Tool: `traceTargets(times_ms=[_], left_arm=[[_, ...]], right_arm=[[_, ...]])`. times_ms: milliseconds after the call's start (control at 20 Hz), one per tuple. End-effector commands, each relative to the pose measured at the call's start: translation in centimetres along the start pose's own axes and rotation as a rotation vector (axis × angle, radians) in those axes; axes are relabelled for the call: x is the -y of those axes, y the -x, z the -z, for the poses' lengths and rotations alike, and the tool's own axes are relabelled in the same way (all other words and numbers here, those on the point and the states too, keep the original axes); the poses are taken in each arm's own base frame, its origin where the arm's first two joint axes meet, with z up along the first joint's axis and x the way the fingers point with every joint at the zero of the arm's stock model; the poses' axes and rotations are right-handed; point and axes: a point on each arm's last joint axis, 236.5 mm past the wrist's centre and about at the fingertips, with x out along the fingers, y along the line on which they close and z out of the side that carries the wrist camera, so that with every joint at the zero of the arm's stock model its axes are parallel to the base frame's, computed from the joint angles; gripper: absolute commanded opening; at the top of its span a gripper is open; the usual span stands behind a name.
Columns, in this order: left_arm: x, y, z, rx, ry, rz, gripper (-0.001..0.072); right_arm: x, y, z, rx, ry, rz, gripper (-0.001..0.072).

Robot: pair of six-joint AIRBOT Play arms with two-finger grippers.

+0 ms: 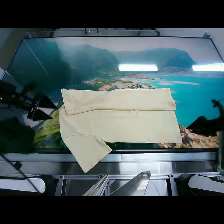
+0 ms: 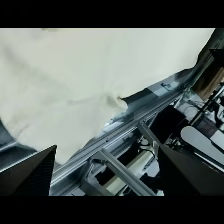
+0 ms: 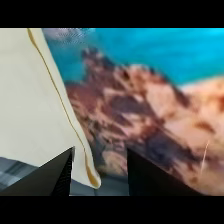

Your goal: Fold the shirts.

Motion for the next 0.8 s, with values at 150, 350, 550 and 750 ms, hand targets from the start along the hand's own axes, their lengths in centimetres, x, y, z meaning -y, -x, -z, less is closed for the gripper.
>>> traceTargets(times_ms=[150,350,550,750], left_arm=[[-4.1,-3.5,7.3,0.098,0.159,0.102,0.0656],[-5.6,-6.5,9.8,0.123,0.235,0.1,0.0514],[-7.1,-9.9,10.8,0.112,0.239,0.037,0.049],[-7.3,-12.7,12.0,0.05,0.215,-0.025,0.049]], right_arm=[[-2.5,-5.3,4.5,-0.121,0.028,-0.061,0.0356],[-3.9,-6.2,3.8,-0.111,0.08,-0.064,0.0235],[-4.5,-6.2,3.6,-0.102,0.074,-0.084,0.0016],[-4.9,-6.2,3.3,-0.088,0.066,-0.103,0.0016]])
